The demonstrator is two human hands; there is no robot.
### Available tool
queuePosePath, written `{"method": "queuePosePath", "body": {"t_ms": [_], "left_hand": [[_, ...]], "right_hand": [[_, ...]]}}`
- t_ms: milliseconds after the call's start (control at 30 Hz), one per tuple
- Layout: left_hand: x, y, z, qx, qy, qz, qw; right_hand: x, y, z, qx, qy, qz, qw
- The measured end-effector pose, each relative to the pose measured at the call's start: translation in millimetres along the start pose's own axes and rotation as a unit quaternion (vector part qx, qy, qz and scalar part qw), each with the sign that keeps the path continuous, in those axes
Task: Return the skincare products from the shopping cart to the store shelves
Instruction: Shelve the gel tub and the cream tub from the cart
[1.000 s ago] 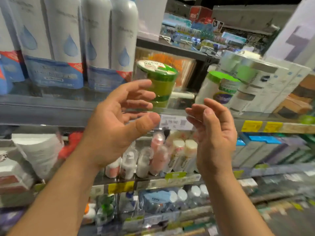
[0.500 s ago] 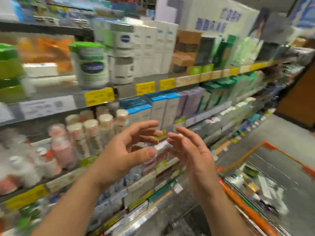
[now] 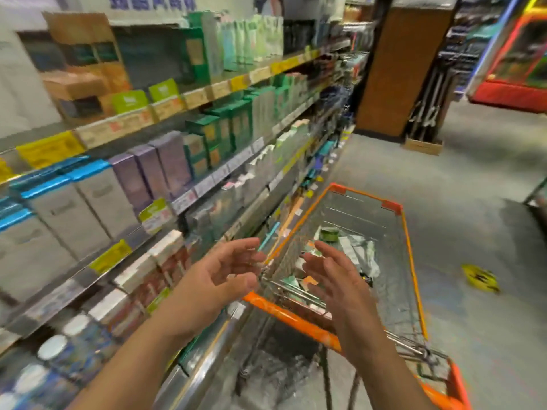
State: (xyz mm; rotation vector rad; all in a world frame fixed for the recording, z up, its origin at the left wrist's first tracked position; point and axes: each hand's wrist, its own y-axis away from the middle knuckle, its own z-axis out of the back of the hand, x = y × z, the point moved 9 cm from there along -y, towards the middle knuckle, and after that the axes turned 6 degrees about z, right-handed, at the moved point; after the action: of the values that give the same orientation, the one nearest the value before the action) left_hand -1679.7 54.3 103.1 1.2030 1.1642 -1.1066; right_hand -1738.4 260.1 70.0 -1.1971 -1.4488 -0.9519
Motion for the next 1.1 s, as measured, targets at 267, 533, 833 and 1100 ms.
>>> {"method": "queuePosePath", "body": {"t_ms": [267, 533, 833, 1100], "left_hand": [[14.7, -88.0, -32.3, 0.035, 0.010, 0.017, 0.999], [34.9, -196.3, -30.2, 0.073, 0.045, 0.052, 0.995], [71.8, -316.9, -45.3, 0.090, 0.052, 0.134, 0.985], [140.8, -404.5, -110.5, 0.044, 0.128, 0.271, 0.953]], "right_hand": [[-20.9, -39.3, 54.7, -0.074, 0.016, -0.034, 0.997], [-51.4, -116.0, 85.3, -0.154, 0.013, -0.059, 0.986], [-110.3, -200.1, 134.6, -0.227, 0.021, -0.154, 0.961], [-208.2, -288.6, 214.6, -0.275, -0.037, -0.240, 0.930]]}}
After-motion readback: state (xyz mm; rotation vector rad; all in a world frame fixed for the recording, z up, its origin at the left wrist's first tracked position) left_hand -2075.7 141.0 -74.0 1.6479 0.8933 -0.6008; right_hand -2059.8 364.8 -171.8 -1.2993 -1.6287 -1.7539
